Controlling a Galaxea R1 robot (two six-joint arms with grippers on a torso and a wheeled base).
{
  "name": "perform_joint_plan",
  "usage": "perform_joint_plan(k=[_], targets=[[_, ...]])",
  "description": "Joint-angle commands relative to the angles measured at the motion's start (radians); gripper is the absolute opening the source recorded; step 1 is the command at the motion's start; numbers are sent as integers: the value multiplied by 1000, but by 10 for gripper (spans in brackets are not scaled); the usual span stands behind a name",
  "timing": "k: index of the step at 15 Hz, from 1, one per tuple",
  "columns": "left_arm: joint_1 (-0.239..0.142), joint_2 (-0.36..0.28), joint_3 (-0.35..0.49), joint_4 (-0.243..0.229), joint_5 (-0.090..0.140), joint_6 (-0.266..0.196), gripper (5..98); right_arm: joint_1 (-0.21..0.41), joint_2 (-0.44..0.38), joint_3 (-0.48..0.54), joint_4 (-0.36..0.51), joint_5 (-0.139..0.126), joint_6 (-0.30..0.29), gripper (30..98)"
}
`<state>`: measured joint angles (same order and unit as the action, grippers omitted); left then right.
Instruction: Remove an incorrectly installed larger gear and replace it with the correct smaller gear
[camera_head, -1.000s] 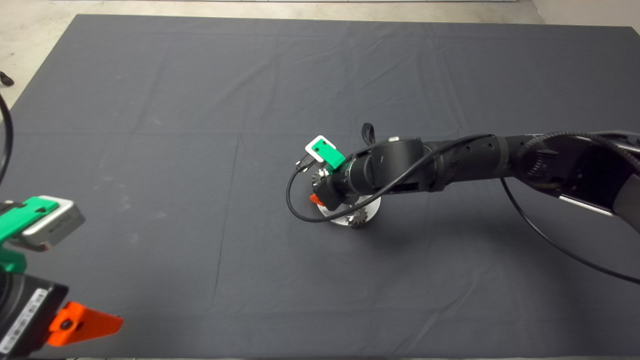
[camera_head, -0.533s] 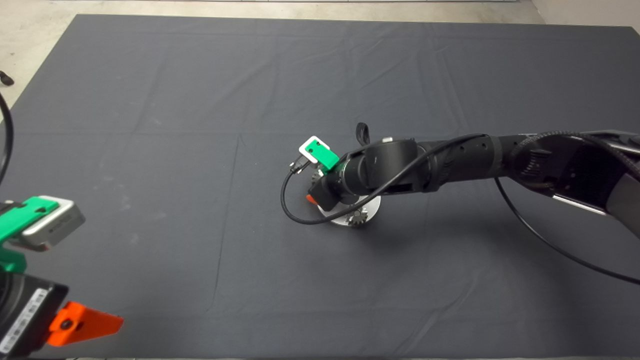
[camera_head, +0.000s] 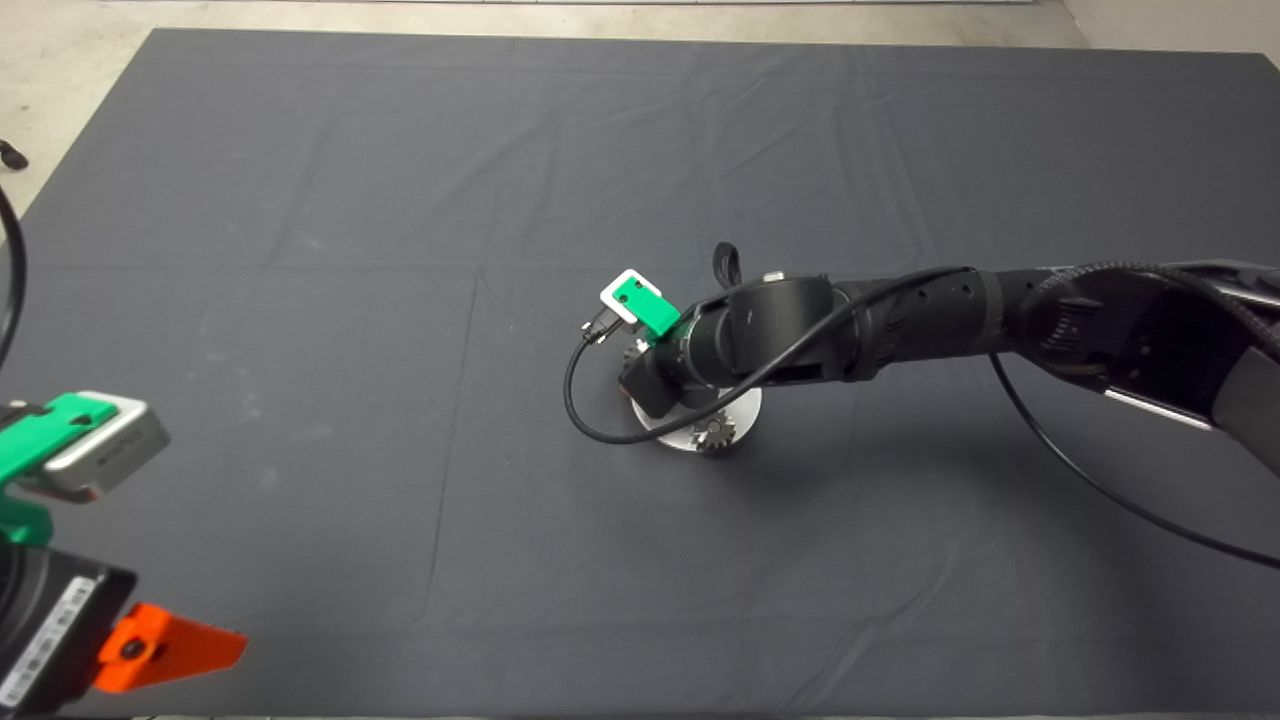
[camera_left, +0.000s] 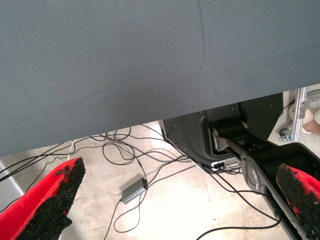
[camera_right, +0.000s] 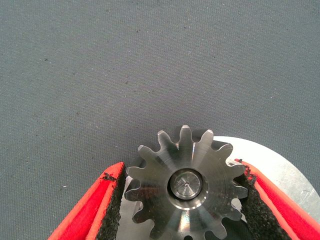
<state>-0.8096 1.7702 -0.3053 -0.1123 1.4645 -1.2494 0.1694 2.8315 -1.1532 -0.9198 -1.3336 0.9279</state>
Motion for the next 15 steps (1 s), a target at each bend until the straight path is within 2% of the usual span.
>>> perform_joint_plan(k=[1,2,3,15], targets=[[-10,-2,13,-23,4,4,982,18,7,0,-21,10,-2,563],[-10,-1,13,-23,4,4,982,18,7,0,-21,10,-3,558],[-10,-1,13,-23,4,4,982,18,6,-1,-21,10,-1,525],[-10,-2,13,-23,4,4,982,24,-5,9,-19,8,5,499]])
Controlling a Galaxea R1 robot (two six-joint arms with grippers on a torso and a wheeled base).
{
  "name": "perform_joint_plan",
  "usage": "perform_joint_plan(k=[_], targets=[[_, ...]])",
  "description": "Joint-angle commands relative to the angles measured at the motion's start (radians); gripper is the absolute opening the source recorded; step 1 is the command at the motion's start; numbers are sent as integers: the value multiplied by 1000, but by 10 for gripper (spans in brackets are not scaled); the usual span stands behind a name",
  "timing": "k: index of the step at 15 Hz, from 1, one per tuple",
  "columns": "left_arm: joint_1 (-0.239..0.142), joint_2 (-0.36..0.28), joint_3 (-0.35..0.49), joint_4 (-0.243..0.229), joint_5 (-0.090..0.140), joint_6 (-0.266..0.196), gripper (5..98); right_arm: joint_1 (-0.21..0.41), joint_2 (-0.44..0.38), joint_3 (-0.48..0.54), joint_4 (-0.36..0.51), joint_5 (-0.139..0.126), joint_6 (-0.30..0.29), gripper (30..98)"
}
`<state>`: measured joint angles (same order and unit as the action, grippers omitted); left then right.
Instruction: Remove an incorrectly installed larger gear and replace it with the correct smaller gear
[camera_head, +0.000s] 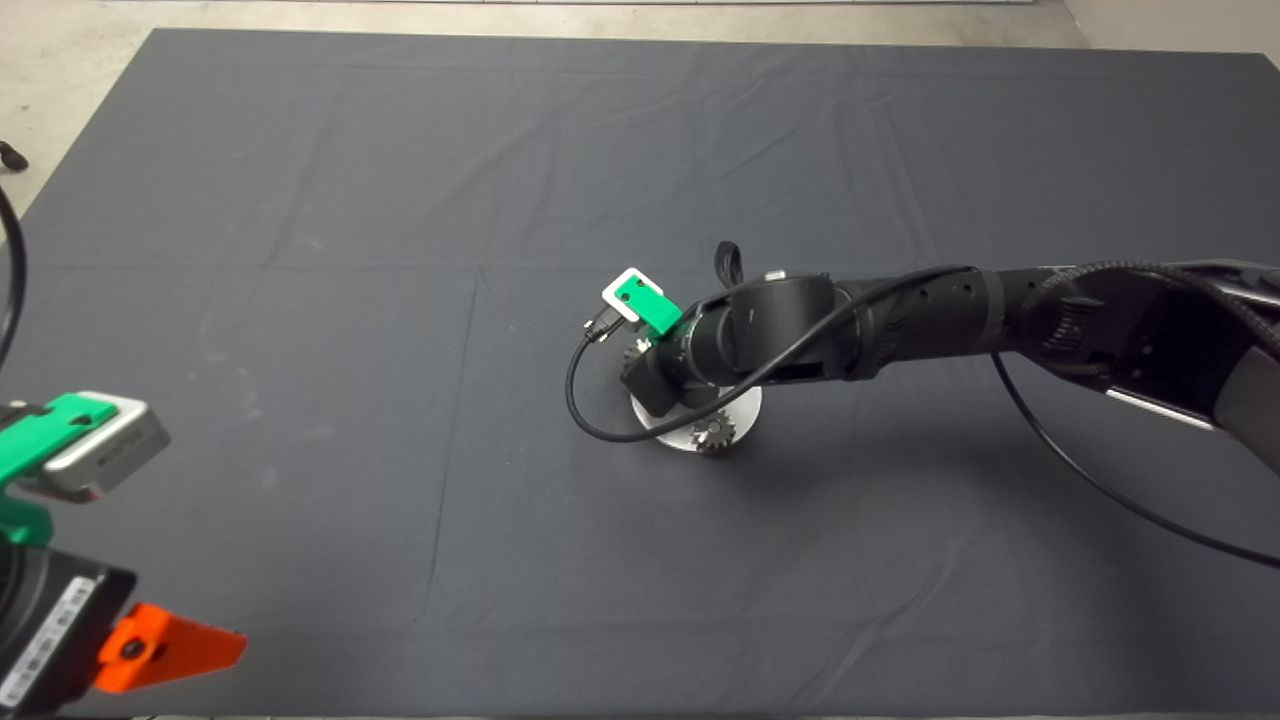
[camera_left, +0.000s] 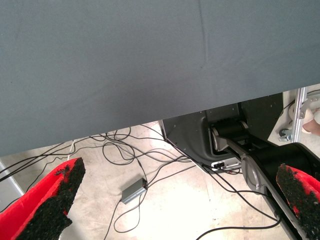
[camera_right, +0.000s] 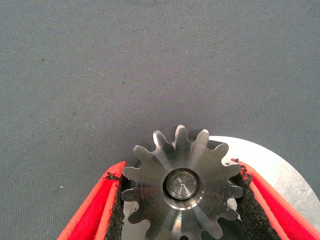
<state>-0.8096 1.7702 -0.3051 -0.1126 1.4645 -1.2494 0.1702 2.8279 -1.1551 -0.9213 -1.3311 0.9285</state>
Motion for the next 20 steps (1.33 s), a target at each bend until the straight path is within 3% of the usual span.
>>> perform_joint_plan(k=[1,10,11,13,17,20], targets=[[-10,-2,12,-22,4,4,982,28,-3,16,-16,3,6,499],[-10,-14,12,-22,4,4,982,119,-4,100,-10,-2,16,497],[-10,-14,12,-22,2,4,982,128,-7,123,-10,-13,19,497],[-10,-14,12,-22,2,4,982,158,-36,179,-10,-60,62,496],[-10,-13,12,-22,2,5,982,184,-186,328,-7,-148,135,496],[-10,-12,12,-22,2,5,982,184,-311,368,54,-160,161,496]])
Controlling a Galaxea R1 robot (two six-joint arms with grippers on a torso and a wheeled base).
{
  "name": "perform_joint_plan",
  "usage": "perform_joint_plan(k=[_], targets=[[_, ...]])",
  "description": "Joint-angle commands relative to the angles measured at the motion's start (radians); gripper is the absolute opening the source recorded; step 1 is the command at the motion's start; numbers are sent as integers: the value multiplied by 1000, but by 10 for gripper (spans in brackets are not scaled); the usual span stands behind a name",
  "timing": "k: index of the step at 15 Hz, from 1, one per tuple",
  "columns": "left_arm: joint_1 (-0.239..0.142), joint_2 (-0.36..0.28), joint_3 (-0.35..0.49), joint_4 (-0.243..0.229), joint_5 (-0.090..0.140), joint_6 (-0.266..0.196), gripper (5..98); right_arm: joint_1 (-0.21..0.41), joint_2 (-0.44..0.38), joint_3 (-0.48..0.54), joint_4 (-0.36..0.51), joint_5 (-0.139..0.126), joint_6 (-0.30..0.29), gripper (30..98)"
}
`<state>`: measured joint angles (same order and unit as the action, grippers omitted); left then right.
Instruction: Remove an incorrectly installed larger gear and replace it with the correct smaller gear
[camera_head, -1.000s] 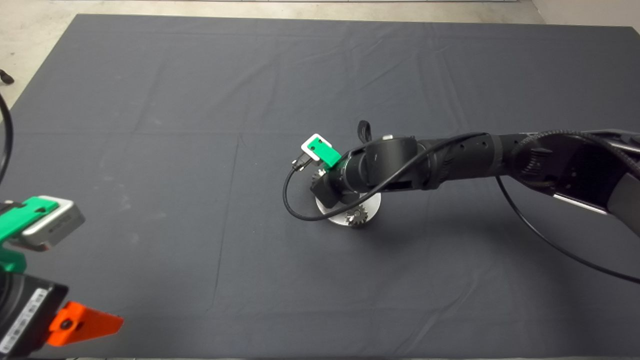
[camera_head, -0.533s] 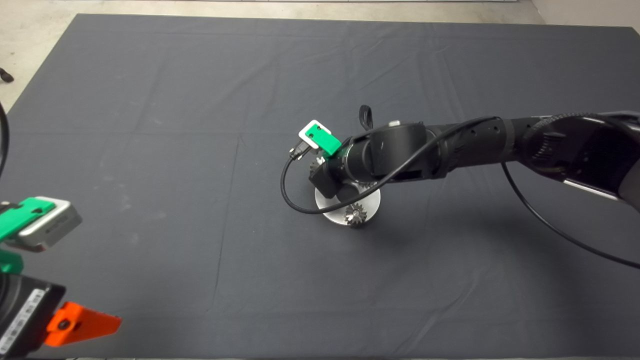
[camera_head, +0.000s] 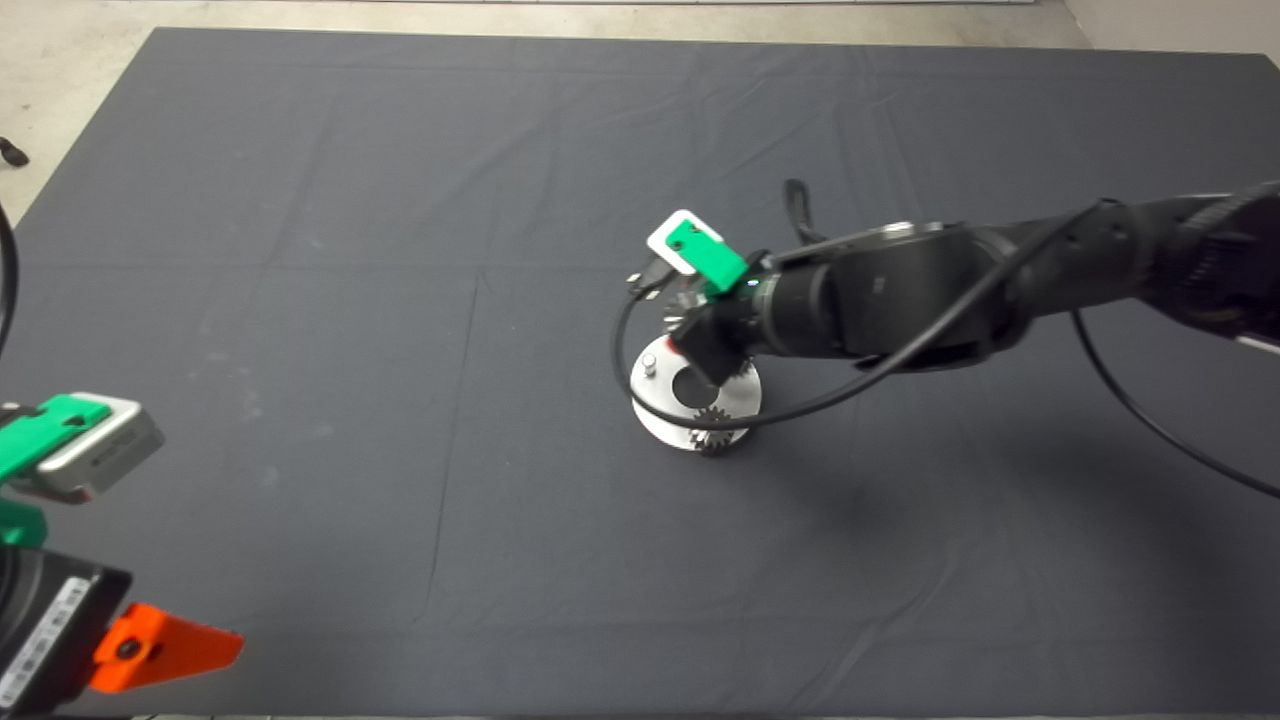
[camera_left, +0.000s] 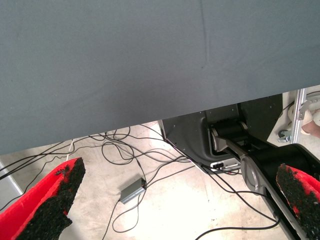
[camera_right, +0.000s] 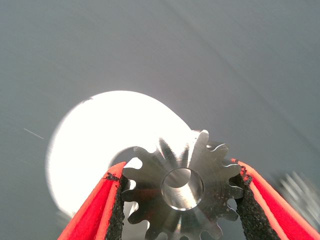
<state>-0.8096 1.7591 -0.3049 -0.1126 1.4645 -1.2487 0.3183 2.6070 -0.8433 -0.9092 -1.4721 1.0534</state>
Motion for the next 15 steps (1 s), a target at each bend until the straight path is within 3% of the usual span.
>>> perform_joint_plan(k=[1,5,7,9,15], targets=[[-10,-2,12,-22,2,5,982,36,-123,57,78,-19,36,496],[-10,-2,12,-22,2,3,982,35,-207,135,131,-65,36,496],[-10,-2,12,-24,-1,3,982,30,-253,162,131,-66,36,496],[-10,-3,12,-25,-22,3,982,27,-307,189,131,-65,39,496],[-10,-16,12,-30,-21,3,982,-53,-337,198,125,-65,53,496]])
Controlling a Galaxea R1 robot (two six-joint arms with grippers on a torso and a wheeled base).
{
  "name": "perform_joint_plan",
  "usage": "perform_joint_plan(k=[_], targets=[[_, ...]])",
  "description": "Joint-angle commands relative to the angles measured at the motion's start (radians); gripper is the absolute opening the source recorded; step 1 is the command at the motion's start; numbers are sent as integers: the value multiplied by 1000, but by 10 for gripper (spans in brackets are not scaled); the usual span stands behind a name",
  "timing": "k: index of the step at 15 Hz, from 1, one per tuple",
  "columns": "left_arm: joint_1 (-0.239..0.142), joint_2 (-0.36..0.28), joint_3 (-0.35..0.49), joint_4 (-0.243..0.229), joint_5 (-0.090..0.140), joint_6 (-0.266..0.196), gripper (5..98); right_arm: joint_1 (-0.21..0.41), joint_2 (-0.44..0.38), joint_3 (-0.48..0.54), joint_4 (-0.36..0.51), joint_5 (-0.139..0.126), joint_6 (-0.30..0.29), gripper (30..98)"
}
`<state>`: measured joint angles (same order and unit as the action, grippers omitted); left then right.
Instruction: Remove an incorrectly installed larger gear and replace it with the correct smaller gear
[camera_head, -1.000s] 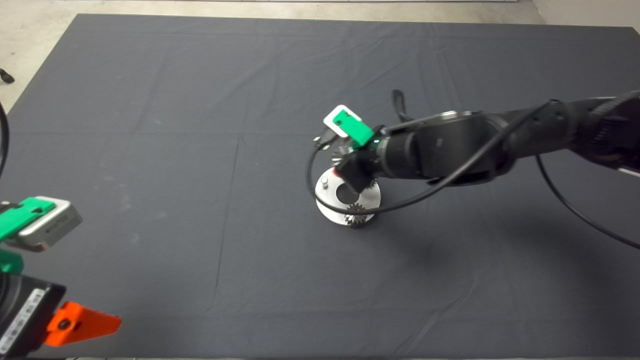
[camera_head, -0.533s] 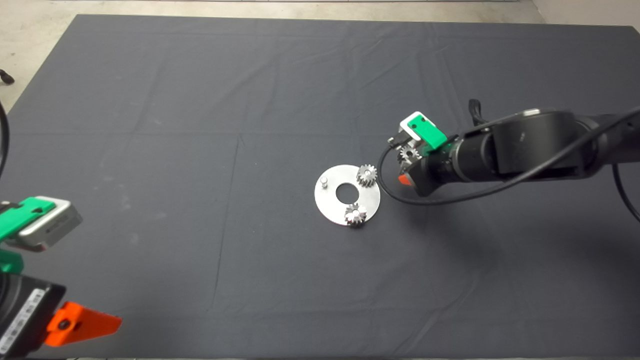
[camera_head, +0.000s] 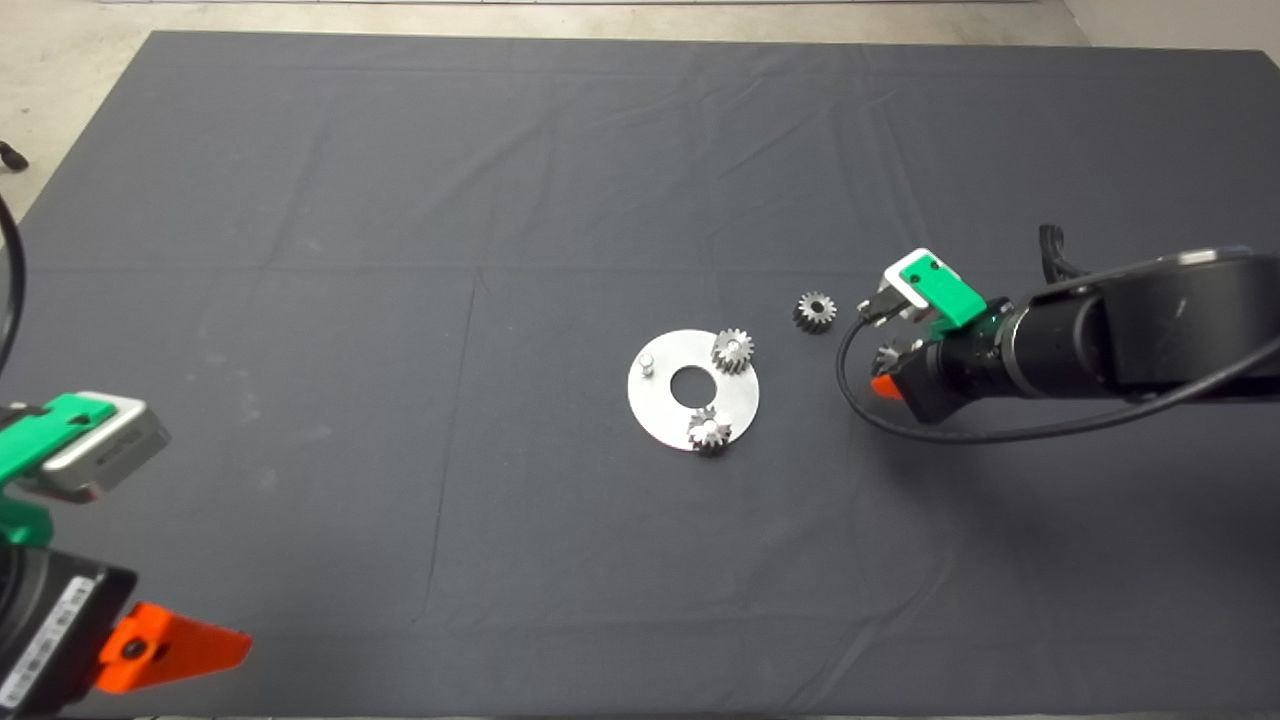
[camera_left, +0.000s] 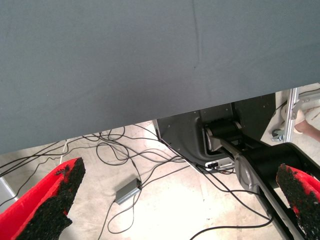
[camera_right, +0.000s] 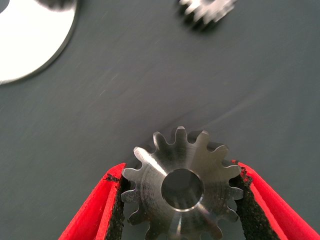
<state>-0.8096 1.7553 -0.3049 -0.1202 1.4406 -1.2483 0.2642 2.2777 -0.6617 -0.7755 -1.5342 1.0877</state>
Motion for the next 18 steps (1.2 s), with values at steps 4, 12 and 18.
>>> perform_joint_plan(k=[4,12,18], targets=[[-8,-16,12,-22,3,3,982,-68,-8,15,-38,-1,32,496],[-8,-16,12,-22,3,3,982,-109,-19,59,-115,-1,110,496],[-9,-15,12,-22,1,3,982,-135,-17,58,-139,-3,110,496]])
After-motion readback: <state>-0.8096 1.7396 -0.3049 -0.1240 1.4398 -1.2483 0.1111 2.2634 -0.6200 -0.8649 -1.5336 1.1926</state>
